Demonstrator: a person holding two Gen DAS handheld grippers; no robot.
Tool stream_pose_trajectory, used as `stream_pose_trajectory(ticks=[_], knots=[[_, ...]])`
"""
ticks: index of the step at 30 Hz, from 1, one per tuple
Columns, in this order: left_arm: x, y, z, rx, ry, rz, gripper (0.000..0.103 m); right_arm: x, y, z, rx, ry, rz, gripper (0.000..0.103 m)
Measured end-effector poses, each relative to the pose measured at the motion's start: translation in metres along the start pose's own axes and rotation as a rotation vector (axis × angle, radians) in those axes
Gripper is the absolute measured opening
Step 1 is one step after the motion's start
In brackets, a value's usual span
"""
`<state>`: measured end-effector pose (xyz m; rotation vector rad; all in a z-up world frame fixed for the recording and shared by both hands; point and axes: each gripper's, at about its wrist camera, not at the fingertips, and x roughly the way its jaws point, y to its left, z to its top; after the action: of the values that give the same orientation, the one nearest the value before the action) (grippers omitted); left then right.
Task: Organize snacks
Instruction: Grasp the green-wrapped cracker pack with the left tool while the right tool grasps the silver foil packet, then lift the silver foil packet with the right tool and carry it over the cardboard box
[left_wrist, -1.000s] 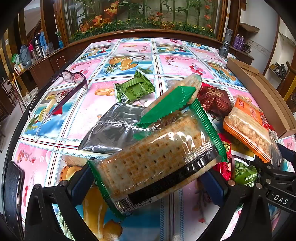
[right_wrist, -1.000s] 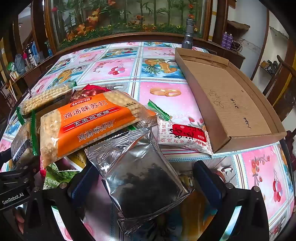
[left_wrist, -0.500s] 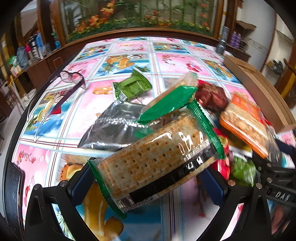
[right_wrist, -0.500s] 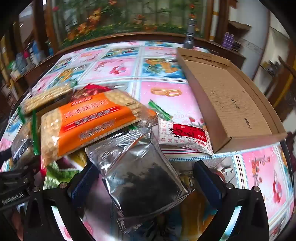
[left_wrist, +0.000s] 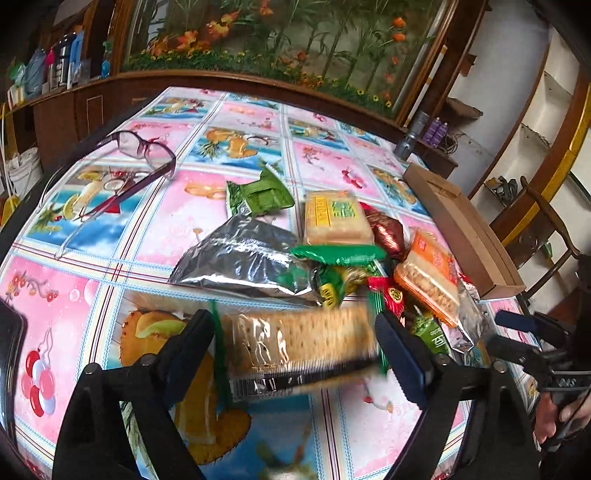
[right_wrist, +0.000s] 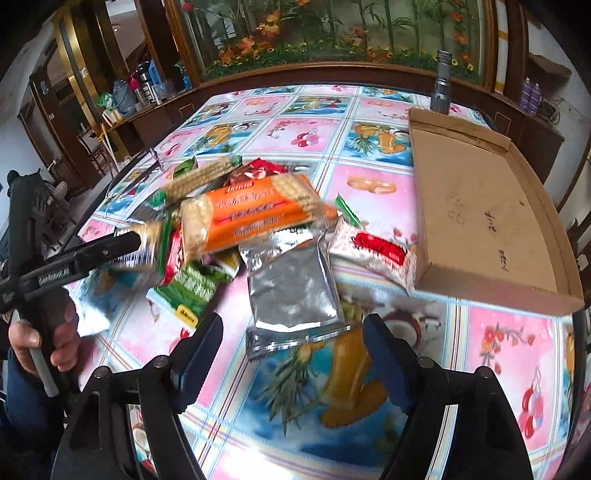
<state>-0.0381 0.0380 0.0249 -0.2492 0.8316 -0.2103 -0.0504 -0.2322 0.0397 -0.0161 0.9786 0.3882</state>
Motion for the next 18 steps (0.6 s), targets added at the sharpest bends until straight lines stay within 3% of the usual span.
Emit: stream_pose_trajectory(ticks=[5, 8, 10, 11, 18], knots=[[0.0, 0.001, 0.003, -0.006, -0.001, -0.009, 0.088, 0.018, 0.013, 0.009, -0.07, 0.033, -0.026, 0.082], [0.002, 0.003, 0.003, -0.005, 0.007, -0.009, 0.088, 0.032, 0.024, 0.012, -0.119, 0.06, -0.087, 0.082], [0.003, 0.004, 0.003, -0.005, 0.007, -0.008, 0.088, 0.037, 0.029, 0.011, -0.148, 0.073, -0.114, 0.066], [0.003, 0.005, 0.003, -0.007, 0.008, -0.01, 0.088, 0.038, 0.031, 0.011, -0.162, 0.078, -0.123, 0.063], [0.002, 0.004, 0.002, -0.003, -0.002, -0.007, 0.088, 0.022, 0.047, 0.007, -0.257, 0.007, -0.222, 0.062]])
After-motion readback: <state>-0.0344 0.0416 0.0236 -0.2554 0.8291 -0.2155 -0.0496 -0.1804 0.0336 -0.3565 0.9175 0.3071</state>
